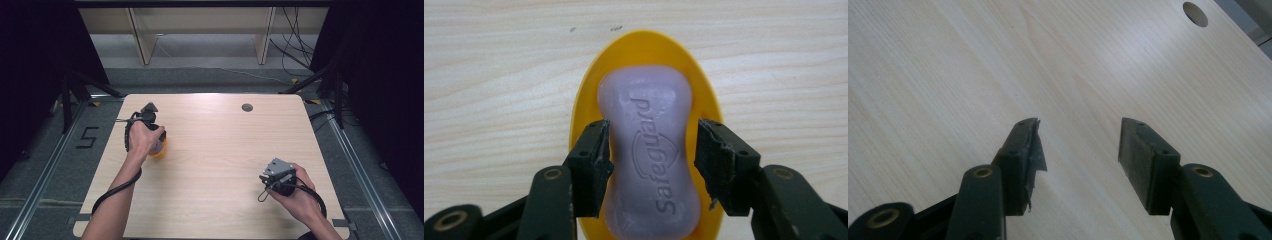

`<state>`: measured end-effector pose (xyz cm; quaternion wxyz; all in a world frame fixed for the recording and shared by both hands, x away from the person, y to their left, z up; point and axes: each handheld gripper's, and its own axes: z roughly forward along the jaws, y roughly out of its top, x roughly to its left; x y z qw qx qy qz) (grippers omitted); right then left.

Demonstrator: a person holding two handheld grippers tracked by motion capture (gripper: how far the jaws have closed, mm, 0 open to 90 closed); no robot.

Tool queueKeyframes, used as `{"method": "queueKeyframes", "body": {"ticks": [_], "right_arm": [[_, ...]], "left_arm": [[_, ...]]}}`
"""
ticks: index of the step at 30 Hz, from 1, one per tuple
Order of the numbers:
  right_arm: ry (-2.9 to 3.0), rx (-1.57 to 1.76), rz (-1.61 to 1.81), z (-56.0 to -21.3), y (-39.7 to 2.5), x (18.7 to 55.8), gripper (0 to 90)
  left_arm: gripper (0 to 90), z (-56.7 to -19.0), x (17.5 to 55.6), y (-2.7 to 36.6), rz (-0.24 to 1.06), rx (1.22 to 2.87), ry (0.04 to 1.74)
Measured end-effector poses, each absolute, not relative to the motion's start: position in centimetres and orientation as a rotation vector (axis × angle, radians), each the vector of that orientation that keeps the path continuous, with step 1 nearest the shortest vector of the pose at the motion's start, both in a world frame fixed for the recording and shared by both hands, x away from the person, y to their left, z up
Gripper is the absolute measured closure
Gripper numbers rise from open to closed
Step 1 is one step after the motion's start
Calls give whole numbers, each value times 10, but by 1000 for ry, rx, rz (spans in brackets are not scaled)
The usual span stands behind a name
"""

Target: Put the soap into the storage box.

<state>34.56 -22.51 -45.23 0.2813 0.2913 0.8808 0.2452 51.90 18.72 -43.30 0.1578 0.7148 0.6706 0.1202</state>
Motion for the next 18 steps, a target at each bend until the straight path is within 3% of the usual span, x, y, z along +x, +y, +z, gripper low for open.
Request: {"method": "queueKeyframes", "body": {"ticks": [18], "right_arm": [[2363, 788, 657, -453, -224, 345, 508]], "left_arm": [[423, -420, 502, 189, 431, 2080, 1772]]}}
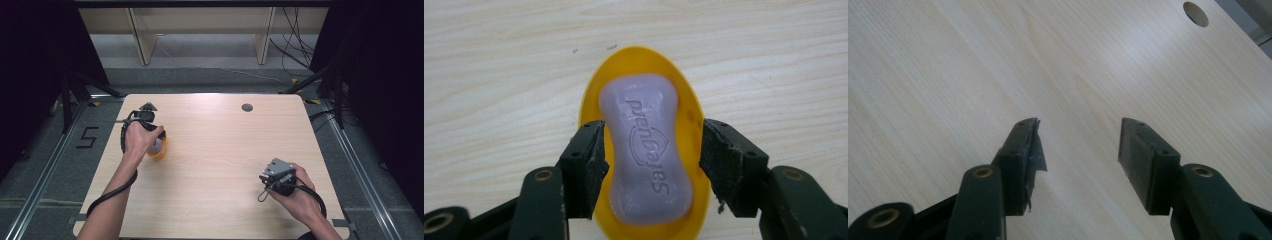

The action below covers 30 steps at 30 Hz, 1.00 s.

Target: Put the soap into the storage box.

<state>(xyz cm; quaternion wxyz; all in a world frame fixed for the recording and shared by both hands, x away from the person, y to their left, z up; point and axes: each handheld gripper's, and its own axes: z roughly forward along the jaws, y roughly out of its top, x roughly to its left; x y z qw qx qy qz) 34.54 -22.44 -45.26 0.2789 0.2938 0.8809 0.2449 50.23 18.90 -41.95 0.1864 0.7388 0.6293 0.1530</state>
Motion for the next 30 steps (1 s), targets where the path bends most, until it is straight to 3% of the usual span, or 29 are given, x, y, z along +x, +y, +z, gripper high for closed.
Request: {"method": "queueKeyframes", "body": {"ticks": [18, 30], "right_arm": [[2358, 790, 654, -453, -224, 345, 508], [2358, 791, 652, -453, -225, 346, 507]], "left_arm": [[433, -406, 473, 201, 442, 2065, 1649], [364, -401, 446, 219, 509, 2011, 1499]]}}
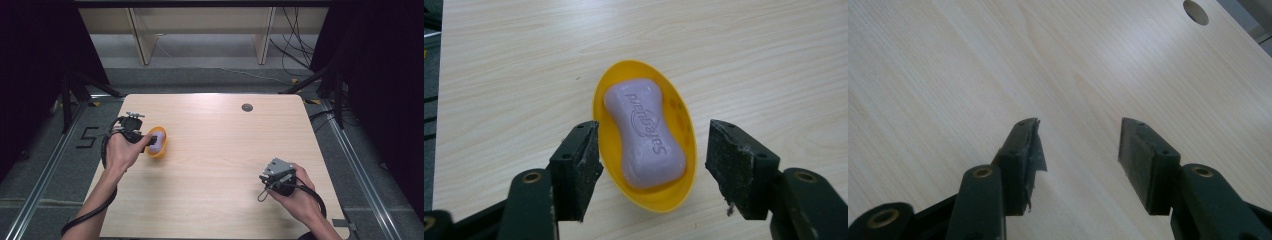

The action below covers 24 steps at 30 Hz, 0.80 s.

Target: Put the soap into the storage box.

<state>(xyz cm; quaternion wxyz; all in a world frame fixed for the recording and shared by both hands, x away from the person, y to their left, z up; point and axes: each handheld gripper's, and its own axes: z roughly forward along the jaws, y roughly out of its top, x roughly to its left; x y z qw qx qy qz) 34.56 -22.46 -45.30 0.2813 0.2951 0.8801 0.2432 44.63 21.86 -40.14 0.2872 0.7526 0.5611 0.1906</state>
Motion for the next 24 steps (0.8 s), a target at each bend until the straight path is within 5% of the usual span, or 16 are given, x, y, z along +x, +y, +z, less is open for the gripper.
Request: {"method": "queueKeyframes", "body": {"ticks": [24], "right_arm": [[2357, 800, 650, -453, -226, 345, 503]], "left_arm": [[310, -457, 374, 257, 560, 2036, 1393]]}}
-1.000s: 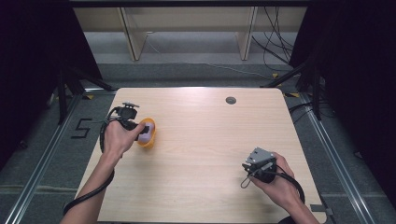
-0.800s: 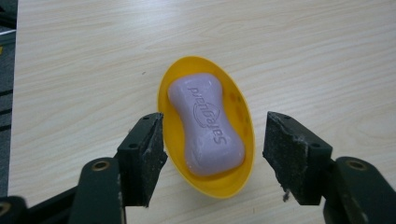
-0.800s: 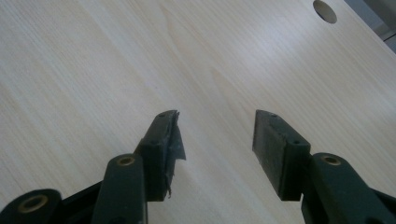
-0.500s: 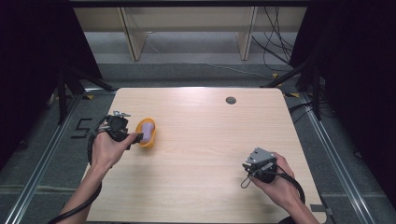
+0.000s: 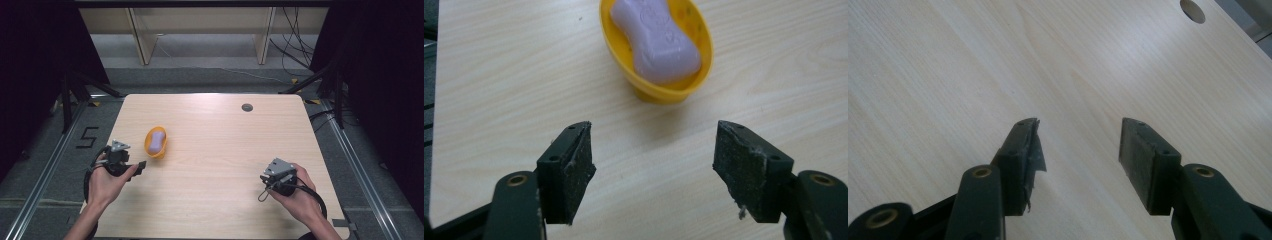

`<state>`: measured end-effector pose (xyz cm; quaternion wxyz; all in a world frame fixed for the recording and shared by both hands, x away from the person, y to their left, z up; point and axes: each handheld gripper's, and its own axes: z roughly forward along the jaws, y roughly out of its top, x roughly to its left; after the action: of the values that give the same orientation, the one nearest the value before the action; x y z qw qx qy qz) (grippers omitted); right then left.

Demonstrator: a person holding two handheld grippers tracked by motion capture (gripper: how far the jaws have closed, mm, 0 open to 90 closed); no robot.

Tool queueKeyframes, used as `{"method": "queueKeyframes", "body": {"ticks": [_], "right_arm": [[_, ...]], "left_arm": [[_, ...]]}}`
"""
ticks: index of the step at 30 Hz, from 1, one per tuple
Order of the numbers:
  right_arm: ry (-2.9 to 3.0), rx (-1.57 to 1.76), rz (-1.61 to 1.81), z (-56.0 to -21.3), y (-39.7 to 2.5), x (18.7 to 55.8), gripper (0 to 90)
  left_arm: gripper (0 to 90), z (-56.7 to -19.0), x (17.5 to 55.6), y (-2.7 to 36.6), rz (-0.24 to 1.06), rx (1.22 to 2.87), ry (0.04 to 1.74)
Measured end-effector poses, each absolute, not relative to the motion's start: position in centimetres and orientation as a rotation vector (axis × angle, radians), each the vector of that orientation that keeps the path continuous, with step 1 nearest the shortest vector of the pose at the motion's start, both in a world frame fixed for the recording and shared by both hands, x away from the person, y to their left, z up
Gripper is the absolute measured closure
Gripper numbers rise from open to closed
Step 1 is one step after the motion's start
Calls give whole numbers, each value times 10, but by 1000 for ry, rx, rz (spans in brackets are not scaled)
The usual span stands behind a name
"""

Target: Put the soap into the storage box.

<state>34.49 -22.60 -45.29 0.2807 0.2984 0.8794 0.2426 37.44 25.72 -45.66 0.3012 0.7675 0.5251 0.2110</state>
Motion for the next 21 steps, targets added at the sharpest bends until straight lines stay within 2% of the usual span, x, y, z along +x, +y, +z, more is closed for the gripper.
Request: {"method": "queueKeyframes", "body": {"ticks": [13, 21], "right_arm": [[2356, 798, 656, -453, -226, 345, 498], [2374, 811, 679, -454, -228, 347, 495]], "left_arm": [[309, -494, 348, 270, 568, 1998, 1375], [307, -499, 350, 276, 601, 1999, 1386]]}}
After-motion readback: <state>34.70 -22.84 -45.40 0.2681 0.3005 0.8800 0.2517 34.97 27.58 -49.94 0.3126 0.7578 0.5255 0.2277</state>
